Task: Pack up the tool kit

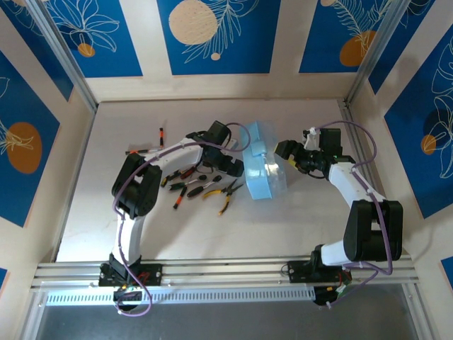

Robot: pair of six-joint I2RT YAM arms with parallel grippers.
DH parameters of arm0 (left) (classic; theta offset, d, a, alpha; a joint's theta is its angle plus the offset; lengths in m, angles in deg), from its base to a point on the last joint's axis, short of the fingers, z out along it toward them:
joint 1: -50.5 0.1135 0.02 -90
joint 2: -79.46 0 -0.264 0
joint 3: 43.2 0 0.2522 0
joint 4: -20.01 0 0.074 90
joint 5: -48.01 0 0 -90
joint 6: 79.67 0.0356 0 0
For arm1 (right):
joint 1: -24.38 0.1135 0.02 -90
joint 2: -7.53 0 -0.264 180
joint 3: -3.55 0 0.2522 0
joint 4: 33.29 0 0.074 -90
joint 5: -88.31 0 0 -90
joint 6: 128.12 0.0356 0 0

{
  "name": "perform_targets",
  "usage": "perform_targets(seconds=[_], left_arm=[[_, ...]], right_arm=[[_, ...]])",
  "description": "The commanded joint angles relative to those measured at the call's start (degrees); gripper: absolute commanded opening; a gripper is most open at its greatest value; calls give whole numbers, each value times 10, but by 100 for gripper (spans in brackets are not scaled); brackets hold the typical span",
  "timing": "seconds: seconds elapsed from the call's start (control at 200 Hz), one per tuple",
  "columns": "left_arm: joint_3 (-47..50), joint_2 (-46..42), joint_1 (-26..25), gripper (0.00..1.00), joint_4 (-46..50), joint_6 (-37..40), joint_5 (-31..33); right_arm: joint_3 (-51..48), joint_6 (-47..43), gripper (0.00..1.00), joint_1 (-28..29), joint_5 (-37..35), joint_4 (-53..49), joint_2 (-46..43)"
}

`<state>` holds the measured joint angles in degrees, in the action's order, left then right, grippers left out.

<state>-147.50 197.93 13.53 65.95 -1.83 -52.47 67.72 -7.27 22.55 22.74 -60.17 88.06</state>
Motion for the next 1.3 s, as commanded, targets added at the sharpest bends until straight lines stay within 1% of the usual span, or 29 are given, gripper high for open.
perform_targets(seconds=[0.0, 0.41, 0.61, 0.72, 1.005, 1.216, 1.296], left_arm=[[9, -27, 6, 100, 7, -5, 16], [15, -53, 35, 100, 41, 0, 41], [39, -96, 67, 100, 32, -9, 23], [39, -124, 74, 100, 21, -11, -10], [30, -159, 73, 100, -51, -59, -145], [34, -158, 68, 100, -91, -84, -192], [33, -153, 63, 100, -98, -93, -200]], right_arm=[[16, -27, 87, -2, 16, -28, 3], [15, -45, 87, -4, 32, -25, 13], [27, -55, 87, -5, 18, -44, 7], [26, -55, 87, -7, 11, -39, -5], [37, -61, 87, -7, 18, -44, -4], [48, -69, 87, -5, 18, -52, -12], [54, -72, 87, -5, 18, -56, -12]])
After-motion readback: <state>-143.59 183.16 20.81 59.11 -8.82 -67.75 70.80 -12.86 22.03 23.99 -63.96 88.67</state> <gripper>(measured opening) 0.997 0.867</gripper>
